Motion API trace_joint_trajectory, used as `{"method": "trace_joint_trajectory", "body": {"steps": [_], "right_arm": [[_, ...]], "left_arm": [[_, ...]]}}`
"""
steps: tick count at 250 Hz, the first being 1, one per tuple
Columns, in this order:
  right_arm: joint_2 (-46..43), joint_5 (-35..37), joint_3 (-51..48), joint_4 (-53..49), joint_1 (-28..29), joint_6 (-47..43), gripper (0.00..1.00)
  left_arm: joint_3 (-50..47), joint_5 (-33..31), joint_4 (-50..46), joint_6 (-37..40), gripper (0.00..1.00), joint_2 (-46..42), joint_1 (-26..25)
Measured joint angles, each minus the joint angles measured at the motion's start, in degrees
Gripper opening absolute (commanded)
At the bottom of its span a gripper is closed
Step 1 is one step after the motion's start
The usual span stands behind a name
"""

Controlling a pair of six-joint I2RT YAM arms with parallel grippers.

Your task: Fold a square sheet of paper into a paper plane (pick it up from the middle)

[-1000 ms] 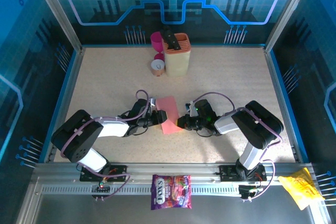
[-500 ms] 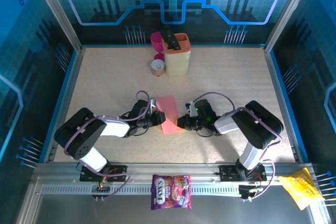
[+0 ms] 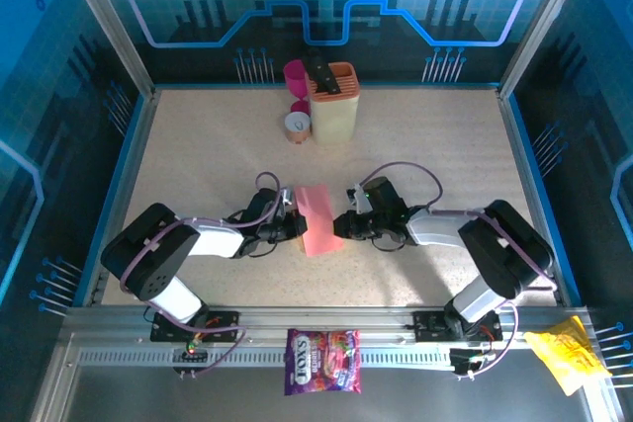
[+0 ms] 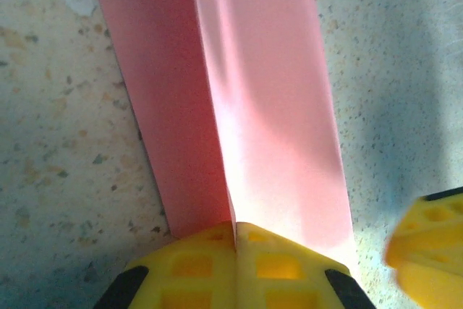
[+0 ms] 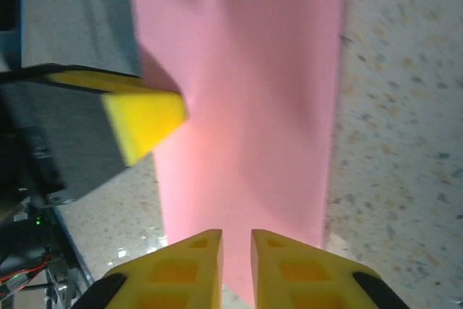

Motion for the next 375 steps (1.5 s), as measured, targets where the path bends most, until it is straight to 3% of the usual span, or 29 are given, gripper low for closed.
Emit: {"method": "trace_joint_trajectory", "body": {"steps": [44, 80, 148, 224, 279, 375], "right_arm": [[-3.1, 6.9, 7.3, -11.8, 6.2, -7.1, 0.43], [-3.2, 13.3, 10.9, -18.8, 12.9, -11.5, 0.51], [0.1, 23.6, 14.4, -25.4, 21.4, -15.9, 0.59], [5.8, 28.5, 19.1, -26.8, 25.6, -17.0, 0.62], [7.7, 30.1, 21.0, -26.6, 26.3, -17.1, 0.54], [7.8, 30.9, 21.0, -26.7, 26.2, -17.6, 0.16]], "left_arm": [[3.4, 0.4, -7.4, -3.3, 0.0, -2.0, 0.1], [6.4, 0.9, -13.4, -5.6, 0.0, -3.0, 0.4], [8.0, 4.0, -18.9, -8.9, 0.0, -2.7, 2.4], [8.0, 5.7, -19.8, -10.0, 0.0, -2.4, 3.2], [8.0, 6.0, -20.0, -10.2, 0.0, -1.9, 3.6], [8.0, 6.4, -19.5, -11.3, 0.0, -1.6, 3.6]]}}
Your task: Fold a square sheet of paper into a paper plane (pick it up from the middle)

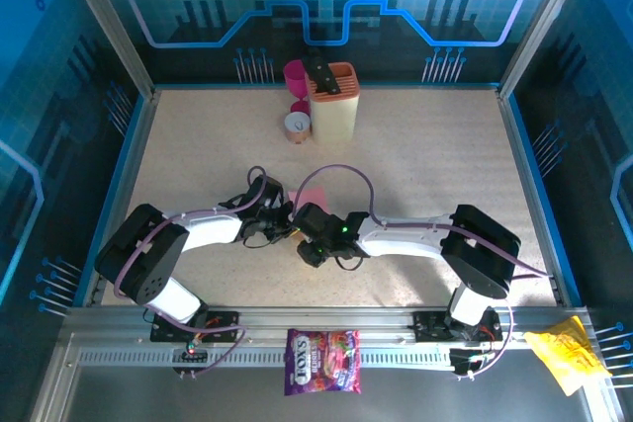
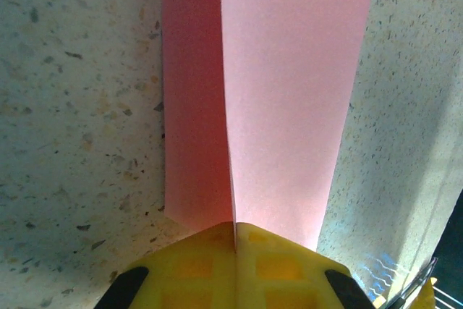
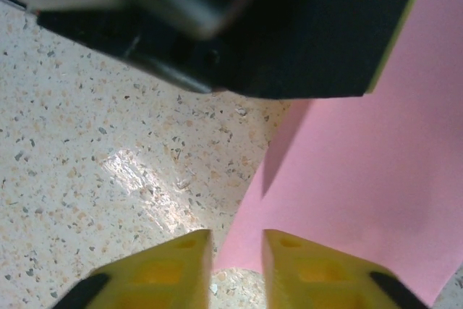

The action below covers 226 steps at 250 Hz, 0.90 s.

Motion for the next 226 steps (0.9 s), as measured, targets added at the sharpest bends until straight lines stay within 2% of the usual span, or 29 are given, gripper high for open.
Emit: {"method": "trace_joint_trajectory", "body": {"steps": [42, 94, 126, 152, 188, 226], "right_arm": [[0.0, -0.2, 0.0, 0.1, -0.2, 0.0, 0.0], [0.0, -2.1, -0.2, 0.6, -2.0, 0.0, 0.0], [-0.8, -4.5, -1.4, 1.0, -4.1, -0.1, 0.0], [-1.6, -6.4, -2.1, 1.2, -5.6, -0.6, 0.0], [-1.9, -8.8, -2.4, 1.7, -6.3, -1.7, 0.0], [-2.1, -10.9, -3.5, 2.6, -6.4, -2.3, 0.0]], "left_arm": [[0.0, 0.0, 0.0, -0.1, 0.0, 0.0, 0.0], [0.0, 0.0, 0.5, -0.2, 0.0, 0.0, 0.1], [-0.3, 0.0, 0.8, 0.1, 0.33, -0.4, 0.4], [-1.4, 0.0, 0.4, 0.3, 0.5, -2.6, 1.1], [-2.4, 0.0, -2.1, 0.2, 0.52, -8.0, 3.5], [-0.9, 0.0, -5.7, 1.9, 0.46, -11.8, 6.2]]}}
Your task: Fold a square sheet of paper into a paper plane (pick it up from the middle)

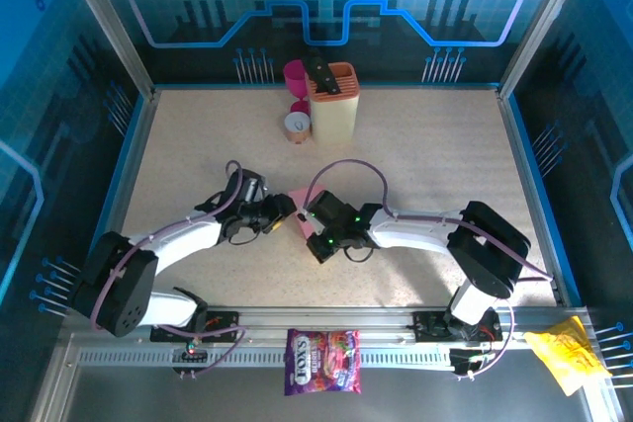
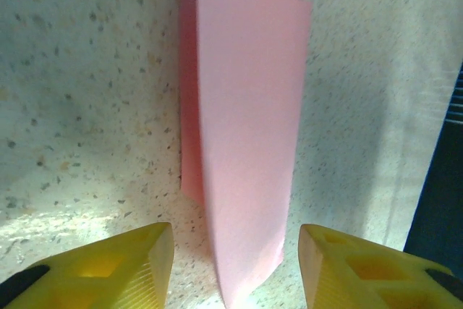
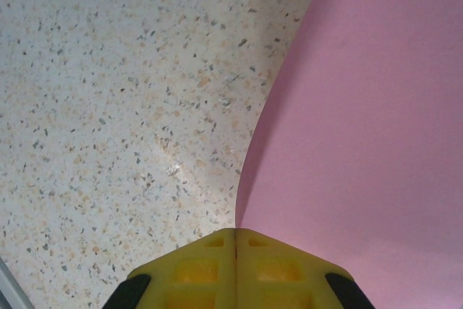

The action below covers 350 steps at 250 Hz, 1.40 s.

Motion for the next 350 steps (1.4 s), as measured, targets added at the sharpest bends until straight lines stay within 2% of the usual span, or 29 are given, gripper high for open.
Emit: {"method": "trace_joint_trajectory", "body": {"steps": [41, 98, 127, 235, 350], "right_arm": [[0.0, -1.6, -0.9, 0.7, 0.0, 0.0, 0.0], [0.0, -2.5, -1.2, 1.6, 0.0, 0.0, 0.0], [0.0, -2.8, -1.2, 2.0, 0.0, 0.0, 0.0], [0.0, -4.3, 1.0, 0.7, -0.4, -1.1, 0.0], [0.1, -6.8, 3.8, -3.9, -6.5, -5.4, 0.0]], "left_arm": [[7.7, 1.3, -2.8, 3.1, 0.37, 3.1, 0.9], [18.2, 5.9, -2.1, 6.8, 0.18, 14.8, 0.9], [21.2, 7.7, -2.3, 8.1, 0.14, 20.5, 0.5], [25.5, 9.0, -3.8, 13.0, 0.09, 30.8, -0.3], [27.3, 9.2, -4.5, 13.7, 0.06, 34.8, 0.1]]}}
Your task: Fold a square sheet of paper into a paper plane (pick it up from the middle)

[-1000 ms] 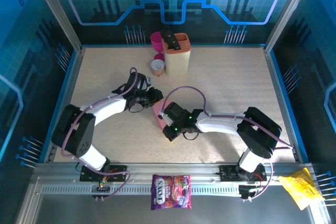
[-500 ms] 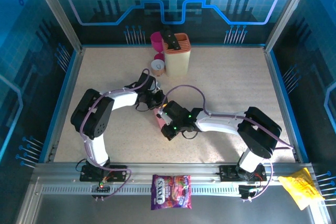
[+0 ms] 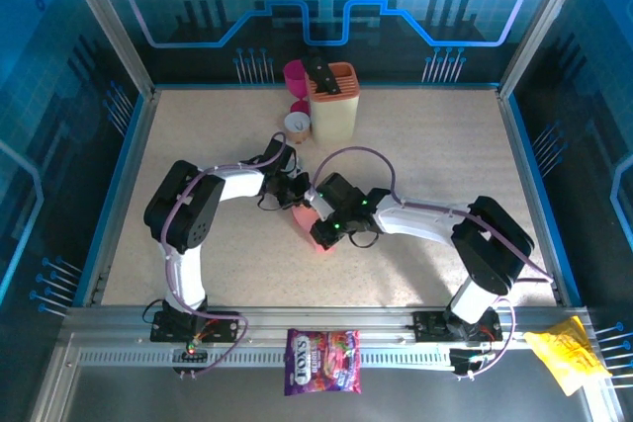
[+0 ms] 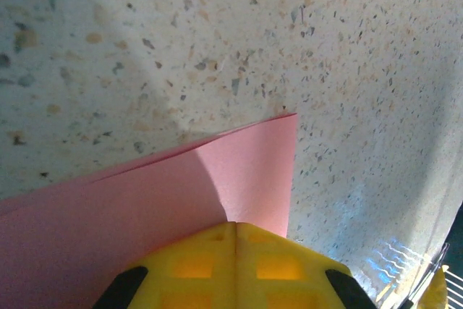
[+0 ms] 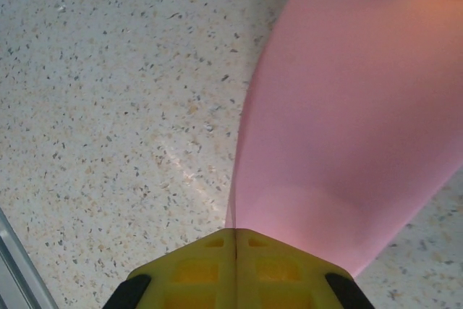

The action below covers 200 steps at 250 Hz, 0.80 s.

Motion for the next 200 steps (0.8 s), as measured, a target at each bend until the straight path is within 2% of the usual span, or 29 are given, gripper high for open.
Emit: {"method": "trace_joint_trajectory", "body": {"steps": [200], "right_arm": [[8.3, 1.8, 8.0, -4.0, -3.9, -4.2, 0.0]], "left_arm": [[-0.7, 0.0, 1.3, 0.0, 0.01, 0.0, 0.0]]}}
